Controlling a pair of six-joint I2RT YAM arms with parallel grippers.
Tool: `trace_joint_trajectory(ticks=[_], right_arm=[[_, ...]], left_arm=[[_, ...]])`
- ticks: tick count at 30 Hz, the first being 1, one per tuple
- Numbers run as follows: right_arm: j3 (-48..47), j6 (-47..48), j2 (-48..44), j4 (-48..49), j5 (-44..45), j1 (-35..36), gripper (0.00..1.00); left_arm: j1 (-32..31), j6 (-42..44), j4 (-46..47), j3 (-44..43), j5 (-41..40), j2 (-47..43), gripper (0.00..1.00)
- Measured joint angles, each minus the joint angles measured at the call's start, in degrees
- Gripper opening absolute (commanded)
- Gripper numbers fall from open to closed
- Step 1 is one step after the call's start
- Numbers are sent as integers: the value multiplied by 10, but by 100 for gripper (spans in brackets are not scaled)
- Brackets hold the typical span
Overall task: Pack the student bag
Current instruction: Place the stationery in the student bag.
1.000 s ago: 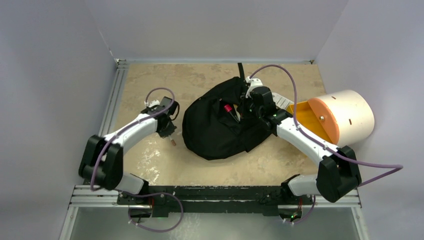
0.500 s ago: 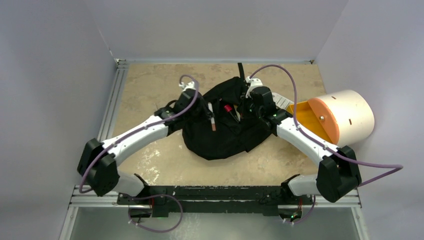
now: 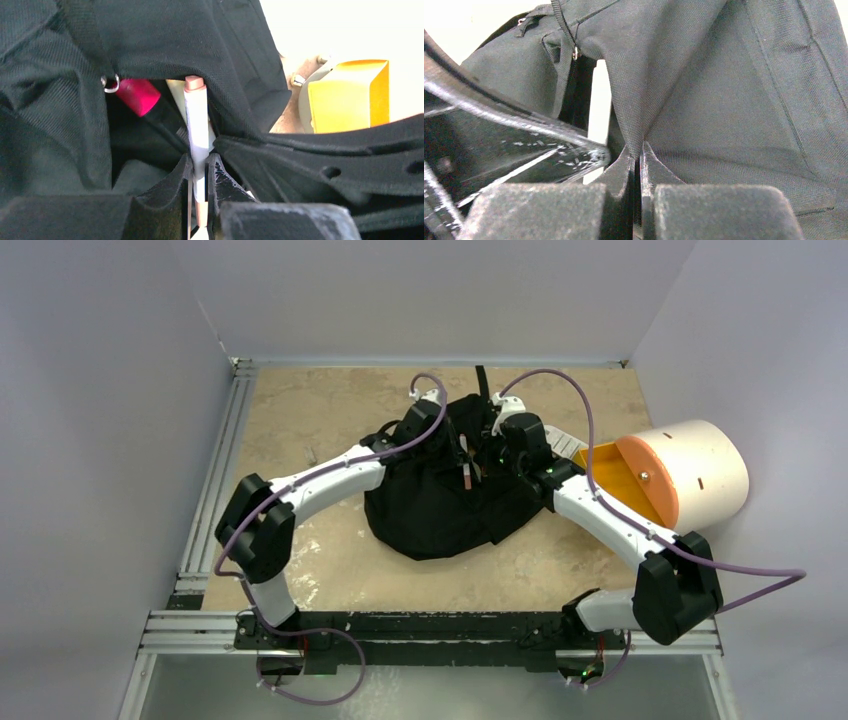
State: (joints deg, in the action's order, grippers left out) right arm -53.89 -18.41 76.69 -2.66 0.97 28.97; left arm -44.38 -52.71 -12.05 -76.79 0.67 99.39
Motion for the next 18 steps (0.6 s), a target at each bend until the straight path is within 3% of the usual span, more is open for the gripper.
trace_joint_trajectory(ticks=[10,18], right_arm=[[3,0,0,0,10,0,0],[6,0,0,0,10,0,0]], left_arm=[[1,4,-3,-37,19,47,0],[1,-7,23,9,23,31,0]])
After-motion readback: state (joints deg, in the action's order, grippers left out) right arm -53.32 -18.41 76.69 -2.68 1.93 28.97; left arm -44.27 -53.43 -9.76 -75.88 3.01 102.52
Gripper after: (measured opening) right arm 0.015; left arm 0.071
